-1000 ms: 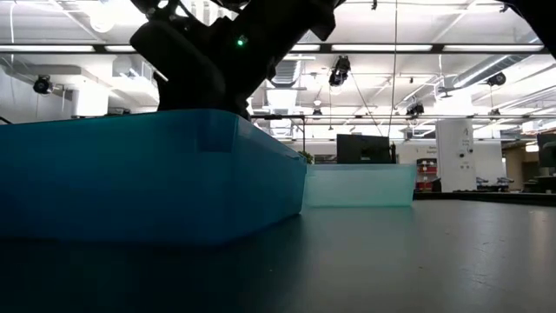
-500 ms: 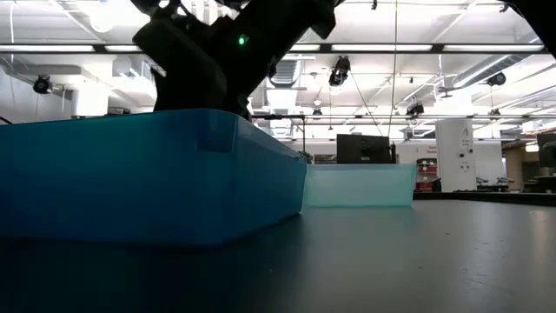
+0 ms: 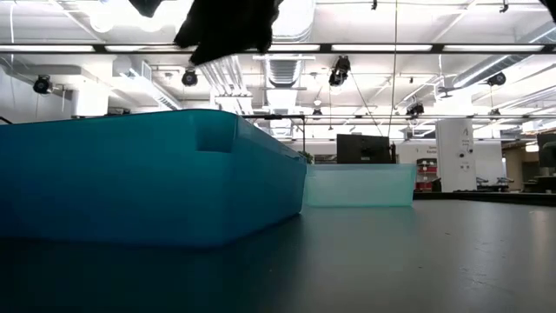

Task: Pick and place medicine bottles into bin by pill shape (circle, oval)
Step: Put the red tablet bottle into the green bin

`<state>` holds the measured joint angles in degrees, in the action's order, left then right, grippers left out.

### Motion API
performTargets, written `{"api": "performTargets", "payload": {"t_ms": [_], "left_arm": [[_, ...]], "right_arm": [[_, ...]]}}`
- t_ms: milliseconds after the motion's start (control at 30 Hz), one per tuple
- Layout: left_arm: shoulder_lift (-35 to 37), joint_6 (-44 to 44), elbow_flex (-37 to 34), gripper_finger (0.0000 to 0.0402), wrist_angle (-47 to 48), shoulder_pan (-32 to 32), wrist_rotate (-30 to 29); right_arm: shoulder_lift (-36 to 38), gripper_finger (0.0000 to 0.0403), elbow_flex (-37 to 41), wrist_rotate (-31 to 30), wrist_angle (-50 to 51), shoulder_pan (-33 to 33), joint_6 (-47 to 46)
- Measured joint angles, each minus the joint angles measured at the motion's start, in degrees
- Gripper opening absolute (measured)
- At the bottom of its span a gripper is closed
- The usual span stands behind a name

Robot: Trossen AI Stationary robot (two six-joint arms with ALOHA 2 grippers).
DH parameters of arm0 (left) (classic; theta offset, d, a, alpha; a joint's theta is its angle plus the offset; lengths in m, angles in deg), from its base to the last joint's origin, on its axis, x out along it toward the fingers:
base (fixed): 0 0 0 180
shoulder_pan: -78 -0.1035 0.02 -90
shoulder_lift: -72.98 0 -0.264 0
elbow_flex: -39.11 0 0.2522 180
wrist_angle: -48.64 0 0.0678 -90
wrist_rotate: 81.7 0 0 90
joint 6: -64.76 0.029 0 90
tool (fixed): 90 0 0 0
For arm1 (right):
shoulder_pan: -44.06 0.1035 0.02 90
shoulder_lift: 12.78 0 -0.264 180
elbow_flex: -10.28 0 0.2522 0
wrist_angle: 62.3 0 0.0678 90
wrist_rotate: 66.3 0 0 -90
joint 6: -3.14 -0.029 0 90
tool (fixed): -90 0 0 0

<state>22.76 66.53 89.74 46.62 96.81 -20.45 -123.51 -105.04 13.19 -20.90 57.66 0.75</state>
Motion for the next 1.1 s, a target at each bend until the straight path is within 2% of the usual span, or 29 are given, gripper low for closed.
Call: {"api": "performTargets", "payload": {"t_ms": [267,433,600,867,1100], "left_arm": [[0.0,-0.4,-0.4,0.0219,0.8,0.1,4.0],[0.0,-5.8,-0.6,0.0219,2.5,0.1,4.8],[-0.5,-14.6,-0.6,0.0219,6.0,0.1,7.0],[-3.7,-28.8,1.2,0.0219,13.4,0.9,8.1],[-7.5,-46.0,5.8,0.0219,30.6,3.2,10.3]], "right_arm": [[8.1,0.0227,0.0,-0.1,7.9,-2.0,1.0],[13.8,0.0226,2.4,-0.1,11.9,-2.4,1.1],[20.7,0.0226,9.7,0.0,11.7,-2.4,0.4],[33.3,0.0226,27.1,0.0,-0.1,-2.4,0.5],[42.7,0.0226,41.0,0.0,-12.6,-2.4,3.3]]}}
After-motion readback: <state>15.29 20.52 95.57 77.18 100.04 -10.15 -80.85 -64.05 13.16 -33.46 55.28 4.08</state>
